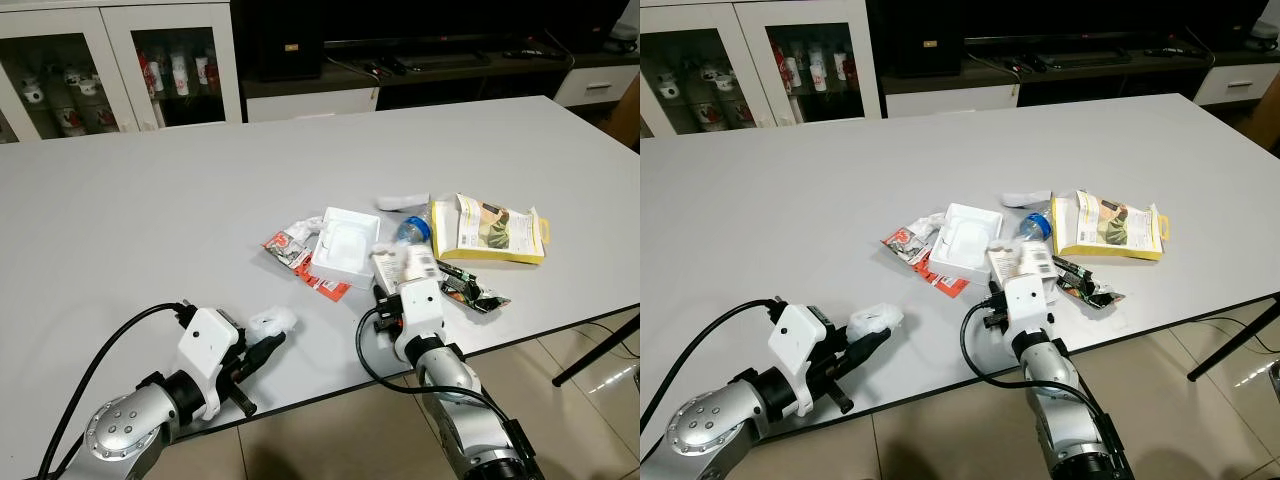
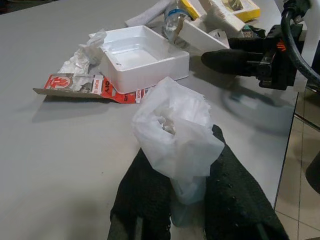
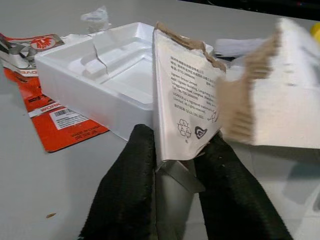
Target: Picking trash to rubbish bin
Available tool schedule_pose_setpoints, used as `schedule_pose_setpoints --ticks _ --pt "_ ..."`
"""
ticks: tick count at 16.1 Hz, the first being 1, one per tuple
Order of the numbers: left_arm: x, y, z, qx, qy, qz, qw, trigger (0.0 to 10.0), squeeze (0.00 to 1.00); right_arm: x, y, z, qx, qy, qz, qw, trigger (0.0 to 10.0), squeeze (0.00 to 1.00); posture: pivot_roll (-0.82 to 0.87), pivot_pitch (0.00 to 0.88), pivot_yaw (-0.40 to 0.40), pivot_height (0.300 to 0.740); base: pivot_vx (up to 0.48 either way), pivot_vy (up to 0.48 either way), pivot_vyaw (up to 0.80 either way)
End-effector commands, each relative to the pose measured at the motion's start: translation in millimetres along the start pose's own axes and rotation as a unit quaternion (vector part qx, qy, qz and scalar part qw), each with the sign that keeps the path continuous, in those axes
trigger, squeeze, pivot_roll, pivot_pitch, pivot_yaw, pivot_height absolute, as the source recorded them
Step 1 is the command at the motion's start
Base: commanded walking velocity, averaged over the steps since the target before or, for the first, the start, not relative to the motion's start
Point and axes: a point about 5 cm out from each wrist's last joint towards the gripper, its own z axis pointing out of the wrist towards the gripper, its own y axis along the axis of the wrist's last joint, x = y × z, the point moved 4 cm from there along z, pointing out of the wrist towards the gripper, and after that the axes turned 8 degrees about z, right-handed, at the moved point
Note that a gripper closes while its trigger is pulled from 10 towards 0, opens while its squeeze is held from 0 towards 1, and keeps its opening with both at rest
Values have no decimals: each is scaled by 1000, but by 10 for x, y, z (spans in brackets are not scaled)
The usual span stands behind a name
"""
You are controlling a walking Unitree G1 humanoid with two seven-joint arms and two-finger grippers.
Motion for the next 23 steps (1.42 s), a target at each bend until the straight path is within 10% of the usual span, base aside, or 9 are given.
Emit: schedule_pose_setpoints --ticks 1,13,19,21,23 --pt "-17 60 30 -7 -11 9 1000 10000 0 -58 60 -7 -15 -14 12 1000 0 0 101 0 -22 740 0 0 0" --pt "122 182 53 -51 33 -35 998 10000 0 115 747 -419 -120 -8 11 993 0 0 34 0 11 740 0 0 0" --pt "422 151 251 -34 145 -57 987 10000 0 -137 1012 -478 -155 -71 -19 985 0 0 21 0 6 740 0 0 0" --pt "601 275 344 -55 203 -44 977 10000 0 -252 1102 -431 -165 -85 -79 979 10000 0 20 0 1 740 0 0 0" --pt "589 407 399 -77 201 -46 976 10000 0 -308 1163 -436 -171 -94 -87 977 10000 0 12 0 3 740 0 0 0"
